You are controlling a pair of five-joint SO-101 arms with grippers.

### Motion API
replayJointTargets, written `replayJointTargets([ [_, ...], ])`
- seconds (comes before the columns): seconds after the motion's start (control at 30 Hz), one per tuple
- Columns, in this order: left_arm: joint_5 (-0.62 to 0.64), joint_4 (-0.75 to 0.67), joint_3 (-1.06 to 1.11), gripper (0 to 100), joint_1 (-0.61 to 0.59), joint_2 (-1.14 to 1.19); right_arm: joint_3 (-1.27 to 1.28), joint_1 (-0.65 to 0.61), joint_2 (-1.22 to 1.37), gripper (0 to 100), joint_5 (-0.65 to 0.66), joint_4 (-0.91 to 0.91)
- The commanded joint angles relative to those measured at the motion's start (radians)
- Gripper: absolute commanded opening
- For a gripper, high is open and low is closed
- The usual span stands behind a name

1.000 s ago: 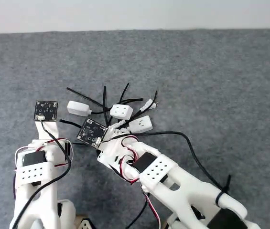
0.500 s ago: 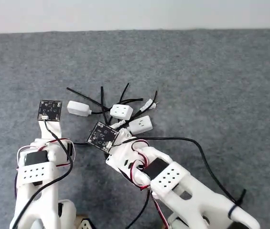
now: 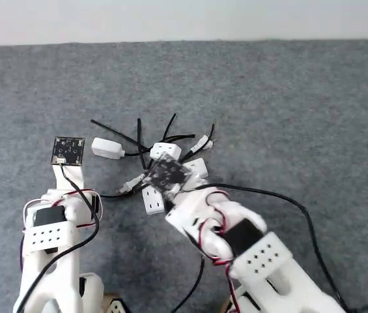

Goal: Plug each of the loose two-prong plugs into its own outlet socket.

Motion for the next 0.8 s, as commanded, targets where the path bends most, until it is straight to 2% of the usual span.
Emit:
replayJointTargets([
  [0.0,-0.011,-0.034,-0.018,11,0.006,-0.014,-0.091,0.101,-0.073,0.9,-0.008,0.14],
  [0.17,-0.011,-0.032,-0.018,11,0.008,-0.014,-0.121,0.24,-0.05,0.9,-0.003,0.334],
  [0.4,-0.011,-0.032,-0.01,11,0.018,-0.014,-0.11,0.452,0.059,0.9,0.018,0.355],
  [0.57,-0.011,-0.032,-0.007,11,0.021,-0.014,-0.107,0.567,0.255,0.9,0.029,0.246],
  [0.67,-0.011,-0.032,-0.007,11,0.021,-0.014,-0.107,0.576,0.409,1.1,0.127,0.128],
  [0.77,-0.011,-0.032,-0.007,11,0.021,-0.014,-0.115,0.602,0.536,4.3,0.166,0.002],
])
